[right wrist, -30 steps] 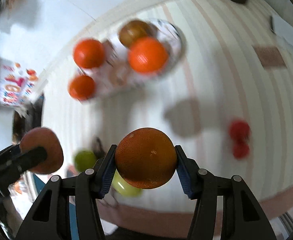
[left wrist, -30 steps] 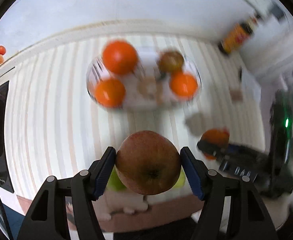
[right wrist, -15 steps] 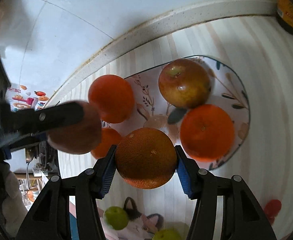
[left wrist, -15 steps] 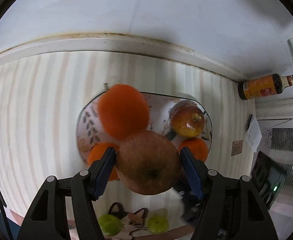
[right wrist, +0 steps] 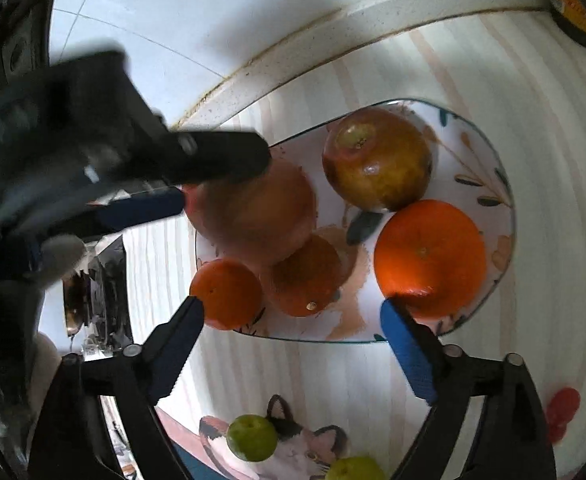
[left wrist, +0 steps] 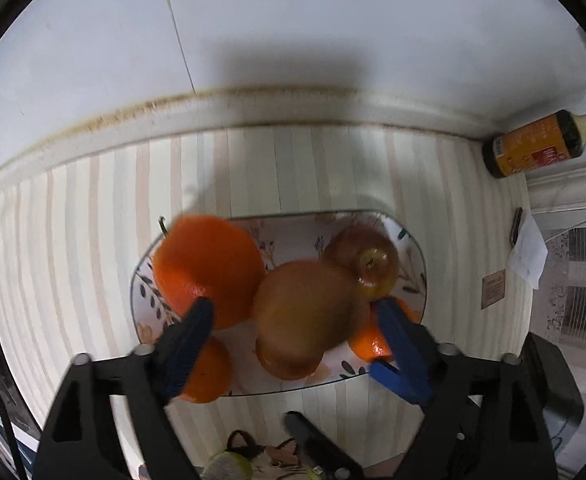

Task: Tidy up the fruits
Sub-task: 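Lower both fruits onto the plate and open both grippers, then withdraw both grippers from the plate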

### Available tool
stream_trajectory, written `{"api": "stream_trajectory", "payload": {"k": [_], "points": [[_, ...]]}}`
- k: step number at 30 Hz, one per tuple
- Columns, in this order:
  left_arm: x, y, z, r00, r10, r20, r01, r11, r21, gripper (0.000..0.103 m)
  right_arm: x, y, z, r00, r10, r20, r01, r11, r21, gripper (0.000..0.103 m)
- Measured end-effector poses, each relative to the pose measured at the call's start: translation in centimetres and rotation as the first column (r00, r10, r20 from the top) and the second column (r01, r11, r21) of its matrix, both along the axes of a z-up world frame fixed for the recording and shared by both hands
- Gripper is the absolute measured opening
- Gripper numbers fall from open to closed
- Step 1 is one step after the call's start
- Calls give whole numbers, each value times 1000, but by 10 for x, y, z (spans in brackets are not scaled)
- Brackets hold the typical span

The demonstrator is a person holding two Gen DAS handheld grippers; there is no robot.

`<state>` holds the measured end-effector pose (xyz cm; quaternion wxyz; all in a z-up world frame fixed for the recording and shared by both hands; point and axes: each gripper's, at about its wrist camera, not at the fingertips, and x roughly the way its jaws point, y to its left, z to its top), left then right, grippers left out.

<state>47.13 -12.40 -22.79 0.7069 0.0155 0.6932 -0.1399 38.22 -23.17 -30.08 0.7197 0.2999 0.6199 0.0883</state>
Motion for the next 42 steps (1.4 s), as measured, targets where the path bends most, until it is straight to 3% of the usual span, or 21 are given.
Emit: {"api": "stream_trajectory", "payload": {"k": [7,10,15,20,29,33,42], "points": [[-11,19,12,998,23,53,-24,999,21,93,-12,-15,16,1000,-18,-5,18,998,-54,96],[-23,33,17,994,46,101,-52,997,57,93,-18,-22,27,1000,-13,11,15,990,-141,96],[-53,59,26,979,78,190,-103,987,126,93,-32,-30,51,999,6,34,6,944,-331,96],[-88,73,35,964,99,248,-139,979,149,93,-47,-31,73,997,22,71,11,903,-430,98],[-154,83,76,924,97,371,-156,979,132,93,-96,-21,124,987,51,152,32,867,-498,98],[-182,85,100,894,88,438,-158,979,126,93,-119,-16,150,979,64,193,46,854,-519,98],[-226,86,135,864,93,494,-158,983,91,93,-162,-2,195,957,93,275,74,838,-541,98]]}}
